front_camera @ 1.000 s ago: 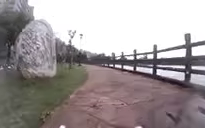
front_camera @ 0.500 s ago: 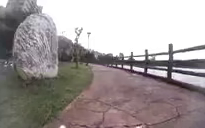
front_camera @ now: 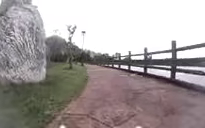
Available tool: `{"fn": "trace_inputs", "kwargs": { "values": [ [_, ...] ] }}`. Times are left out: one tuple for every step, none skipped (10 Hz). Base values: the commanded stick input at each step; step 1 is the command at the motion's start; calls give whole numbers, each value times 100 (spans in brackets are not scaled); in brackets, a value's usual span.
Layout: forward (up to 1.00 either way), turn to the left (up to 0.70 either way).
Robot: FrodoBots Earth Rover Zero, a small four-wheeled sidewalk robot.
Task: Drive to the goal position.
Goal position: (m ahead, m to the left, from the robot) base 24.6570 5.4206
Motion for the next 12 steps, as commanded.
{"fn": "trace_inputs", "kwargs": {
  "values": [
    [100, 10],
    [100, 10],
    [100, -30],
    [100, -30],
    [100, -30],
    [100, -30],
    [100, -30],
    [100, -30],
    [100, -30],
    [100, -30],
    [100, -30],
    [100, -30]
  ]
}}
